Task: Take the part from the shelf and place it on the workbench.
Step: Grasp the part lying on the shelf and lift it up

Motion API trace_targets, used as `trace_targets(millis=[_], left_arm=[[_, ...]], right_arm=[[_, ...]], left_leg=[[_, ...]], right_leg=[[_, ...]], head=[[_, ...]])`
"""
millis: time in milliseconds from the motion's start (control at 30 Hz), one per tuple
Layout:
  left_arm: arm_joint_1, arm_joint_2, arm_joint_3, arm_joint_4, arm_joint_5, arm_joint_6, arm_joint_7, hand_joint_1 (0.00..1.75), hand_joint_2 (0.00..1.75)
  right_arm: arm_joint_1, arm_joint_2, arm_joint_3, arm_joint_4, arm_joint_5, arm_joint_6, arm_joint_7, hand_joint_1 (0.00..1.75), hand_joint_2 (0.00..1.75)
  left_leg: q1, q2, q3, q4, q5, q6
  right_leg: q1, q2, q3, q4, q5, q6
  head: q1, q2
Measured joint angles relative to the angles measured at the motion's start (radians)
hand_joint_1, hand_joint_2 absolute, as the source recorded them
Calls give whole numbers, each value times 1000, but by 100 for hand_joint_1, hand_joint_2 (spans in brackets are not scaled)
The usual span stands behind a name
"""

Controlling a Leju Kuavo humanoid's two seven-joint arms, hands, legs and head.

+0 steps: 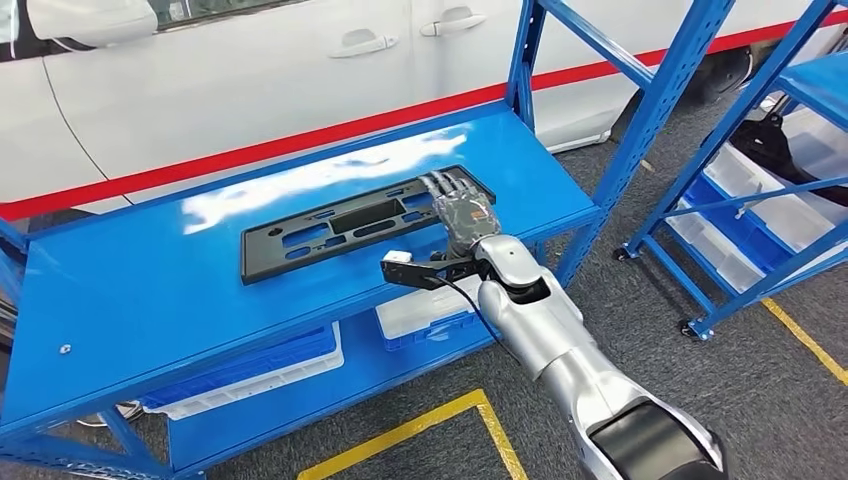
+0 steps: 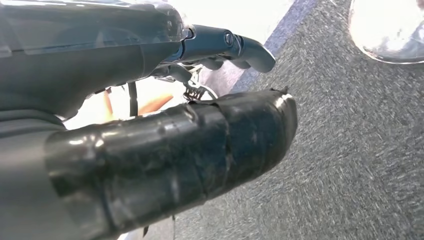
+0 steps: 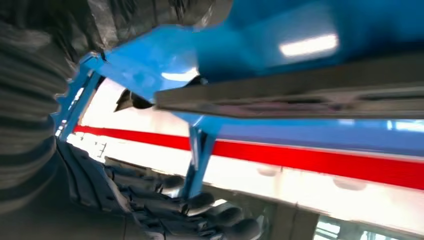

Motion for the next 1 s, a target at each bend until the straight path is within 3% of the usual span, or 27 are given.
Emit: trace_targets(millis=[100, 167, 267, 300, 333, 367, 433, 467, 500, 567, 667, 767, 800, 833, 867, 933, 1000], left_arm=[[-1, 0, 2, 0, 0, 0, 2, 0, 0], [-3, 0, 4, 0, -2, 0, 2, 0, 0], [-7, 0, 5, 0, -5, -4, 1, 0, 0], [-8, -1, 5, 0, -6, -5, 1, 0, 0], [-8, -1, 5, 0, -7, -6, 1, 0, 0], [-8, -1, 5, 0, -7, -6, 1, 0, 0], [-9, -2, 5, 0, -8, -7, 1, 0, 0], [-11, -3, 5, 0, -8, -8, 1, 0, 0], [-13, -3, 6, 0, -8, -9, 1, 0, 0], [-16, -5, 6, 1, -8, -10, 1, 0, 0], [-20, -6, 7, 1, -9, -11, 1, 0, 0], [-26, -6, 8, 1, -13, -12, 3, 0, 0], [-27, -6, 8, 1, -14, -13, 4, 0, 0], [-27, -7, 8, 1, -16, -14, 6, 0, 0], [-28, -8, 8, 1, -17, -15, 8, 0, 0], [-31, -8, 8, 1, -18, -16, 10, 0, 0], [-36, -9, 8, 1, -19, -19, 10, 0, 0]], right_arm=[[-2, 3, 6, 13, 0, 1, -1, 0, 175], [-9, 5, 9, 19, 0, 0, -3, 0, 175], [-10, 6, 18, 36, 0, 0, -11, 0, 175], [-6, 7, 20, 43, 0, -1, -13, 0, 175], [-3, 8, 22, 49, 0, -2, -14, 0, 175], [-2, 9, 24, 54, 1, -3, -14, 0, 175], [-2, 11, 27, 64, 4, -5, -13, 0, 175], [-4, 13, 30, 68, 5, -6, -12, 0, 175], [-4, 15, 34, 73, 8, -7, -10, 0, 175], [-5, 20, 38, 82, 13, -9, -4, 0, 175], [-7, 30, 42, 98, 23, -15, 8, 0, 175], [-15, 40, 60, 134, 41, -21, 28, 0, 175], [-14, 43, 66, 151, 47, -20, 35, 0, 175], [-13, 45, 70, 169, 50, -18, 38, 0, 175], [-13, 47, 72, 184, 52, -17, 39, 0, 175], [-16, 50, 78, 206, 54, -20, 33, 0, 175], [-19, 55, 84, 222, 57, -25, 18, 0, 175]], left_leg=[[-1, -1, 9, -16, -1, 19], [4, 0, 24, -25, -4, 29], [5, 0, 43, -29, -19, 39], [5, -1, 49, -29, -25, 40], [5, -2, 57, -29, -31, 39], [5, -3, 67, -29, -38, 38], [4, -5, 87, -29, -53, 34], [2, -5, 92, -29, -60, 30], [2, -5, 94, -30, -64, 26], [1, -4, 95, -34, -70, 16], [4, -2, 84, -1, -94, 4], [6, -2, -16, 171, -152, -3], [6, -2, -50, 216, -155, -6], [8, -2, -66, 226, -138, -9], [9, -2, -65, 200, -104, -11], [12, -2, -23, 83, -26, -14], [10, -4, 13, 2, -4, -8]], right_leg=[[1, 1, 2, 1, -13, 19], [0, -2, -19, 49, -38, 29], [-6, -5, -135, 237, -92, 38], [-7, -6, -170, 278, -89, 39], [-8, -7, -186, 279, -66, 39], [-8, -7, -181, 239, -24, 36], [-3, -8, -136, 106, 67, 24], [1, -9, -113, 50, 90, 18], [6, -10, -98, 18, 96, 13], [10, -9, -88, -2, 83, 6], [1, -7, -67, -23, 78, -5], [-1, -7, -46, -30, 65, -16], [-1, -7, -40, -29, 60, -17], [-1, -6, -33, -27, 53, -16], [-1, -5, -26, -23, 45, -15], [-2, -3, -14, -12, 27, -8], [1, 0, -10, -2, 13, 3]], head=[[0, 0], [1, 0], [1, 0], [1, 0], [1, 0], [1, 0], [1, 0], [1, 0], [1, 0], [0, 0], [0, 0], [-2, 0], [-2, 0], [-2, 0], [-2, 0], [-2, 0], [-2, 0]])
